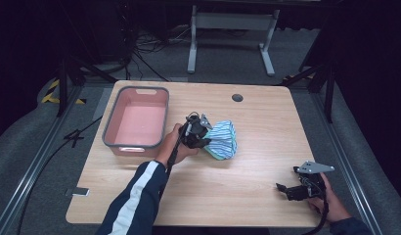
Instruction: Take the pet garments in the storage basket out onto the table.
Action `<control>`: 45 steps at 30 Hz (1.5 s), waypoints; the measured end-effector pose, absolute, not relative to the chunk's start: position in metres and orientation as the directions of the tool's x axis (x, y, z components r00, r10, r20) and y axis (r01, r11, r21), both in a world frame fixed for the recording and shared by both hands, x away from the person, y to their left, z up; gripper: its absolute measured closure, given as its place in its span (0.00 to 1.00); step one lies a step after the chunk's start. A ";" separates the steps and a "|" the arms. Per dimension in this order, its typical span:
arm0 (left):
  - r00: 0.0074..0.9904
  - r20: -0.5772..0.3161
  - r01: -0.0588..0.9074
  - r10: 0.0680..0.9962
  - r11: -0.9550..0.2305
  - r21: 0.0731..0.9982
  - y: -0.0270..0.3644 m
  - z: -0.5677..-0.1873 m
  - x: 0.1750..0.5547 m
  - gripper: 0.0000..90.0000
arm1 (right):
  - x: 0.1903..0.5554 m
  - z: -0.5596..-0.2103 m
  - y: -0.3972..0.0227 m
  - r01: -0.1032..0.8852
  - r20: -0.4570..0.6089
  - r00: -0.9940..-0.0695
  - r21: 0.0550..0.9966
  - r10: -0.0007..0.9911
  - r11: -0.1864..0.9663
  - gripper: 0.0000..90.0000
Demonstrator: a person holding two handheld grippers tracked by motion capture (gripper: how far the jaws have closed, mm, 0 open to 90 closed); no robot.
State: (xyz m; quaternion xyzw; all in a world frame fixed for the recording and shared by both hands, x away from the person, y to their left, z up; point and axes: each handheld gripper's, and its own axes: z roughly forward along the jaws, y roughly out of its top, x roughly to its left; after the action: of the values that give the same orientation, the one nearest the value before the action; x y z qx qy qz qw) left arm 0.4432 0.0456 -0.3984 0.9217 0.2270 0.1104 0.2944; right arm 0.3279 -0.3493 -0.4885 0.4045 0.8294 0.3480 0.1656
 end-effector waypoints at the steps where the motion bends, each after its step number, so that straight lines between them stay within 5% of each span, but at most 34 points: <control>1: 0.869 0.077 0.347 0.488 -0.713 0.609 0.050 -0.390 0.443 0.86 | 0.328 -0.488 -0.349 0.556 0.007 -0.618 0.711 0.786 0.430 0.01; 21: 0.825 0.143 0.304 0.547 -0.643 0.703 0.101 -0.317 0.440 0.87 | 0.328 -0.488 -0.349 0.558 0.010 -0.616 0.712 0.788 0.427 0.01; 45: 0.740 0.170 0.330 0.651 -0.572 0.751 0.169 -0.293 0.430 0.87 | 0.328 -0.488 -0.349 0.557 0.010 -0.616 0.712 0.787 0.428 0.01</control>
State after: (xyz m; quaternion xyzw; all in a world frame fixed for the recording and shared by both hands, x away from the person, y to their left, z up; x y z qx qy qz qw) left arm 0.4296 0.1685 -0.2931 0.8588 0.2855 0.2200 0.3642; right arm 0.3277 -0.3492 -0.4883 0.4057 0.8286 0.3486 0.1649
